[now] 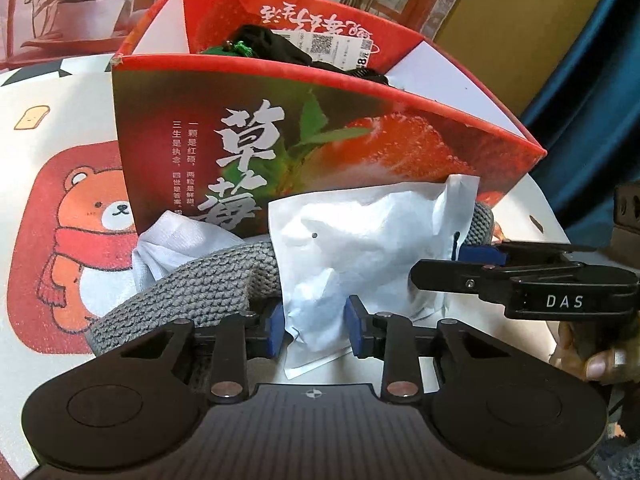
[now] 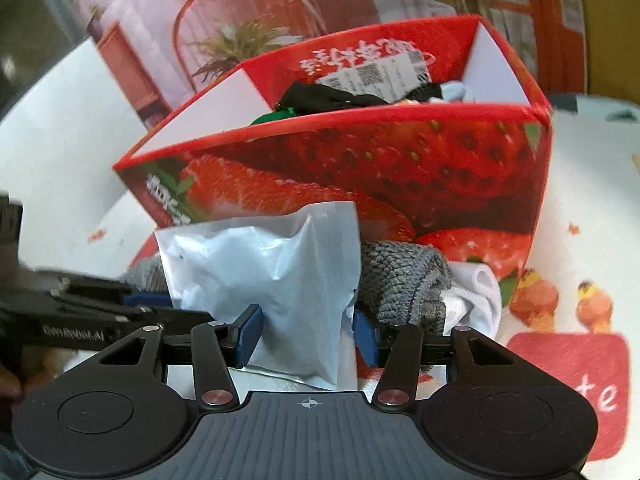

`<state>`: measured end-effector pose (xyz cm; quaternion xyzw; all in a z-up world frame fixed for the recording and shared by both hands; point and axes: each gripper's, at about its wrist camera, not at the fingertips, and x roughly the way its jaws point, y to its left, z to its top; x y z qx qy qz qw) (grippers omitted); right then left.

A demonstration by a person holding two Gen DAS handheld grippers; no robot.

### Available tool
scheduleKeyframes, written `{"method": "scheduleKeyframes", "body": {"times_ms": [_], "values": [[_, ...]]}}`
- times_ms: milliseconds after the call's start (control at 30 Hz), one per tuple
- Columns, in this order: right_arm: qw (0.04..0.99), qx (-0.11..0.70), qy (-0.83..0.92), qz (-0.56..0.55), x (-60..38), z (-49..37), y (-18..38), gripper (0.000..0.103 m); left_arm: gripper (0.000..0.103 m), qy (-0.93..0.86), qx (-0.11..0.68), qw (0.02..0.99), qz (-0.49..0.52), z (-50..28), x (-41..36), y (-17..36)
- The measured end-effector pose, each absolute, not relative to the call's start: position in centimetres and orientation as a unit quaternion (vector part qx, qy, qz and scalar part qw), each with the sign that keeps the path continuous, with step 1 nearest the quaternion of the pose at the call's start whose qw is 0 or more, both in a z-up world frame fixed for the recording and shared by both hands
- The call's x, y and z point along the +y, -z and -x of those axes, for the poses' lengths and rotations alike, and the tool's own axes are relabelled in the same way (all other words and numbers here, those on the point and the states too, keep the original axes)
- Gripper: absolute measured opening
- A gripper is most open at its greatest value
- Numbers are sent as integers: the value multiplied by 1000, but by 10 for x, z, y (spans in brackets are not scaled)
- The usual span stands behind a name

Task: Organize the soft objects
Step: 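Close both tools on the white foil pouch, then lift the white foil pouch with both tools and carry it over the box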

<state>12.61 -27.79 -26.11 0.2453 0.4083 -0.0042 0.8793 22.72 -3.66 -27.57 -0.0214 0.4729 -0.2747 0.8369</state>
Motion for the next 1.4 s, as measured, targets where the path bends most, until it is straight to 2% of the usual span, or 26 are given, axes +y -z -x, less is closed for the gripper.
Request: {"method": "scheduleKeyframes", "body": {"times_ms": [200, 300, 333, 467, 1167, 1400], "values": [[871, 409, 2, -270, -280, -126, 269, 47, 33, 272, 471, 839, 22, -227, -36, 275], [875, 410, 5, -255, -275, -126, 263, 38, 28, 274, 469, 839, 24, -225, -34, 271], [877, 410, 3, -249, -274, -125, 260, 32, 28, 275, 469, 839, 28, -225, -33, 269], [884, 407, 4, -230, -267, -122, 250, 26, 28, 279, 458, 844, 29, -219, -30, 260], [914, 353, -4, -202, -261, -107, 196, 24, 28, 290, 393, 872, 20, -200, -25, 190], [924, 315, 7, -217, -277, -112, 163, 24, 28, 302, 352, 886, 17, -210, -34, 150]]}}
